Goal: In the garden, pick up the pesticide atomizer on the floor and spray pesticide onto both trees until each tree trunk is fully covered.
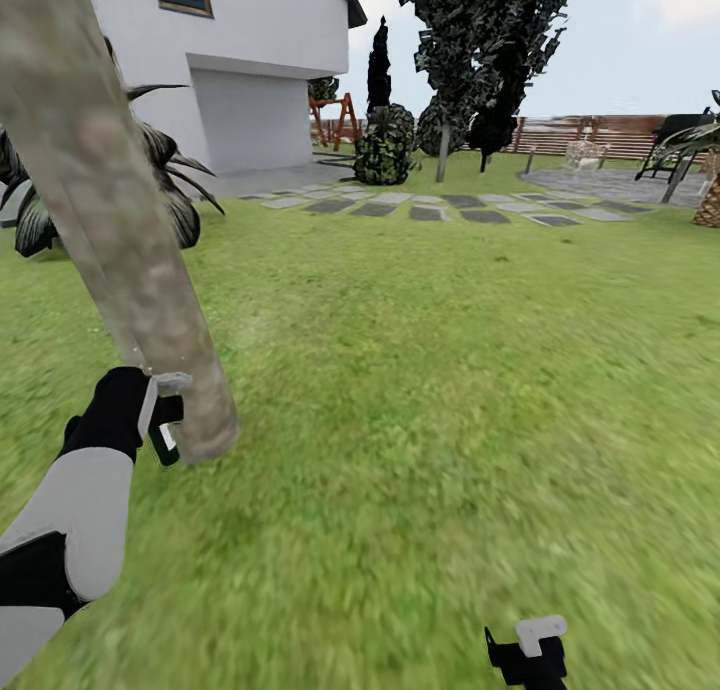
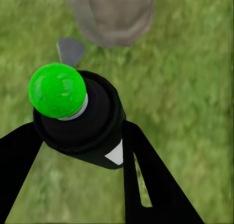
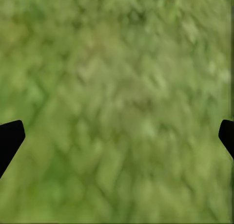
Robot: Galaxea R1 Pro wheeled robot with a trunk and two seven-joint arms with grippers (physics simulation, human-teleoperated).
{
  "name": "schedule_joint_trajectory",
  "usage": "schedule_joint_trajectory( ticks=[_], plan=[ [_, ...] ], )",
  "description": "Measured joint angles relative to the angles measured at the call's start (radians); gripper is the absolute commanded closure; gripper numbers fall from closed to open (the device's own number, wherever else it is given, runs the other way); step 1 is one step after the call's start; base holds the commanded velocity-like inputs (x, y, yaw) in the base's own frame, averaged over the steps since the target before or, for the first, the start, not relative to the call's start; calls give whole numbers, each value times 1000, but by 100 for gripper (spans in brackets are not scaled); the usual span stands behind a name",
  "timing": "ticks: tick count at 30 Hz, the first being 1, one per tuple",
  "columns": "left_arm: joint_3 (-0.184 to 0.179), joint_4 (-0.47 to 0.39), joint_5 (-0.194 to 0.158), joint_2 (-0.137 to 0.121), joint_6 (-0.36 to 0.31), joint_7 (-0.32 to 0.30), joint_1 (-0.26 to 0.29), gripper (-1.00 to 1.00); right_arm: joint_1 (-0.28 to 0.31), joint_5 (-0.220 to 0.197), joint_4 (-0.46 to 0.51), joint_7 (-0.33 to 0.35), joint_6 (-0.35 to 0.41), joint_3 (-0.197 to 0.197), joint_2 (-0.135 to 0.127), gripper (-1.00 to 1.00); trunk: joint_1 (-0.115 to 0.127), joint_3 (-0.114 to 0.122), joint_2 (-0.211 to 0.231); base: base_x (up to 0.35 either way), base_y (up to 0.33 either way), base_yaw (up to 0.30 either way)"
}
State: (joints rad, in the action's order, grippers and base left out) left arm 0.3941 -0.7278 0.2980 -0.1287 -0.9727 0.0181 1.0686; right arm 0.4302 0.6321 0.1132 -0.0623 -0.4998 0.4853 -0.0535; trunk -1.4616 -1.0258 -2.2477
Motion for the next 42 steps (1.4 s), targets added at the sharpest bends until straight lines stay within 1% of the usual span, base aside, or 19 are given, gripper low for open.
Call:
schedule_joint_trajectory(
  ticks=[5, 9, 11, 13, 16, 17, 35, 42],
  plan=[
    [0, -2, 2, -3, -2, 0, 4, 100, 0, 0, 0, 1, 0, 0, 1, -100, 0, 0, 0, 138, -21, 31],
    [0, -1, 4, -7, -16, 0, 41, 100, 0, 0, 1, 1, 0, 0, 1, -100, -1, 0, 0, 5, -1, 240],
    [-1, -2, 6, -14, -19, 1, 66, 100, 0, 0, 1, 1, 0, 0, 2, -100, -1, 0, 0, 0, 0, 274],
    [-1, -2, 6, -15, -19, 1, 73, 100, 0, 0, 1, 1, 0, 0, 2, -100, -1, 0, 0, 0, 0, 275],
    [-2, 1, 9, -10, -18, 1, 71, 100, 0, 0, 1, 1, 0, 0, 1, -100, 0, 0, 0, 99, -119, 93],
    [-2, 3, 4, -10, -18, 1, 70, 100, 0, 0, 1, 1, 0, 0, 1, -100, 0, 0, 0, 162, -196, 19],
    [-5, 5, 6, -13, -18, 1, 64, 100, 0, 0, 1, 1, 0, 0, 1, -100, 0, 0, 0, 112, -253, 4],
    [-6, 7, 6, -13, -17, 2, 61, 100, 0, 0, 1, 1, 0, 0, 2, -100, 0, 0, 0, 103, -259, 229]
  ],
)
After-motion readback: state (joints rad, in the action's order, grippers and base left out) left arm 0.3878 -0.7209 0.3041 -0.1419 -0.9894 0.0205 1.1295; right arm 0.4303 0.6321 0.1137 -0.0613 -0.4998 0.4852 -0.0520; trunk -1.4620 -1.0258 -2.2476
